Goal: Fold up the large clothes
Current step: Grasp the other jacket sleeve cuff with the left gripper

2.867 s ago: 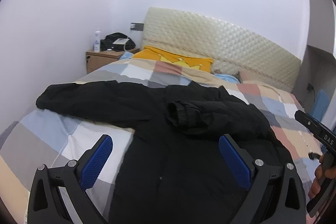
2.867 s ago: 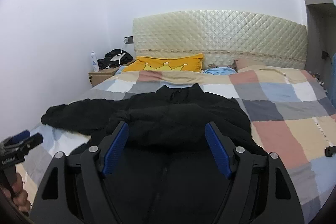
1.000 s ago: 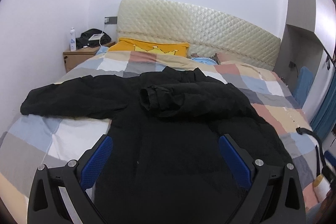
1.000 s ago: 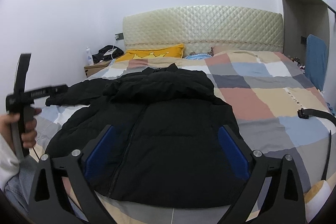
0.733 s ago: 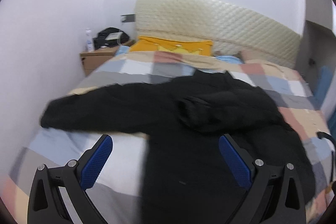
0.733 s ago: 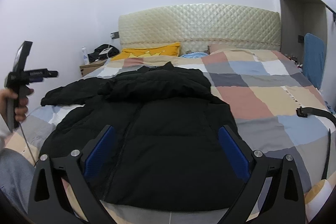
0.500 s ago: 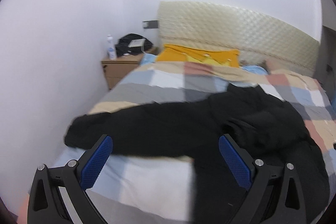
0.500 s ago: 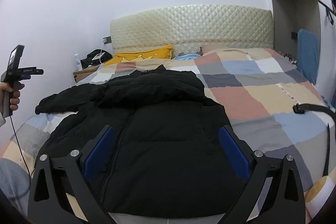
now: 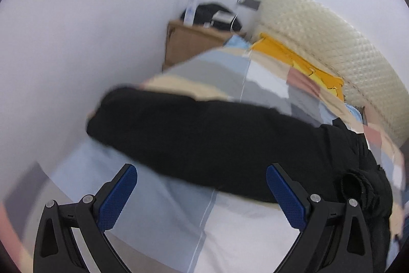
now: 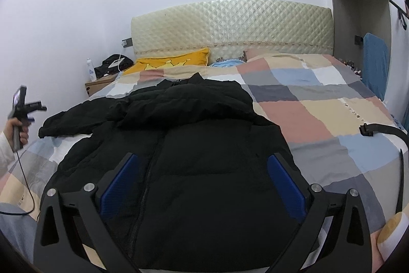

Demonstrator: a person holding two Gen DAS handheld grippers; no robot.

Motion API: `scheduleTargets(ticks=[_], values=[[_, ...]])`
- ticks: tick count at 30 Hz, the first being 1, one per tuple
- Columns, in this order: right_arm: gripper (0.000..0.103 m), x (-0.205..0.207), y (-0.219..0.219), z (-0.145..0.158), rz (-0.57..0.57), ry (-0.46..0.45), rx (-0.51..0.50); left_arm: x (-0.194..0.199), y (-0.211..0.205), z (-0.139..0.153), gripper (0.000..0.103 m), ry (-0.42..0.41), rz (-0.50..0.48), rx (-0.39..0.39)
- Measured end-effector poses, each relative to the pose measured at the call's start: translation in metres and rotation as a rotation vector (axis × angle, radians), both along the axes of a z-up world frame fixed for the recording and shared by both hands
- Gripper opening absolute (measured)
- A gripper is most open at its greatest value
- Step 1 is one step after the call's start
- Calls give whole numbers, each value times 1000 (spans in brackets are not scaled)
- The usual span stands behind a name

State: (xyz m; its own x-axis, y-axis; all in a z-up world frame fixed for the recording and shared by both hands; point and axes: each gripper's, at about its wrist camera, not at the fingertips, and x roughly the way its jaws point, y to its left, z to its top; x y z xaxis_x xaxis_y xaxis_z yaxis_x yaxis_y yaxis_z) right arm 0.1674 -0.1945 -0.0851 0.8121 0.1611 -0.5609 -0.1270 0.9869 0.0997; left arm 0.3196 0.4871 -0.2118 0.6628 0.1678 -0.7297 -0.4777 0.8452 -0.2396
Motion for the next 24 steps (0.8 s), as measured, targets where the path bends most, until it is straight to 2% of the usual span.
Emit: scheduleTargets(ticks=[7,12,17,20,24], values=[[102,22,19,-7,-37,64,-45,2,62,-65,102,-1,61,-169],[102,43,37,-17,-29,125,-50,3,115,-101,102,-64,136,-294],[102,55,57,-18,-32,129,-136,10,140,-122,99,-115,172,-318],[102,60,61,-20,-29,143,-139,14,146,-126,99,-143,183,-317],[102,63,65,-22,-22,150,-139,25,153,-130,99,-134,195,-315]])
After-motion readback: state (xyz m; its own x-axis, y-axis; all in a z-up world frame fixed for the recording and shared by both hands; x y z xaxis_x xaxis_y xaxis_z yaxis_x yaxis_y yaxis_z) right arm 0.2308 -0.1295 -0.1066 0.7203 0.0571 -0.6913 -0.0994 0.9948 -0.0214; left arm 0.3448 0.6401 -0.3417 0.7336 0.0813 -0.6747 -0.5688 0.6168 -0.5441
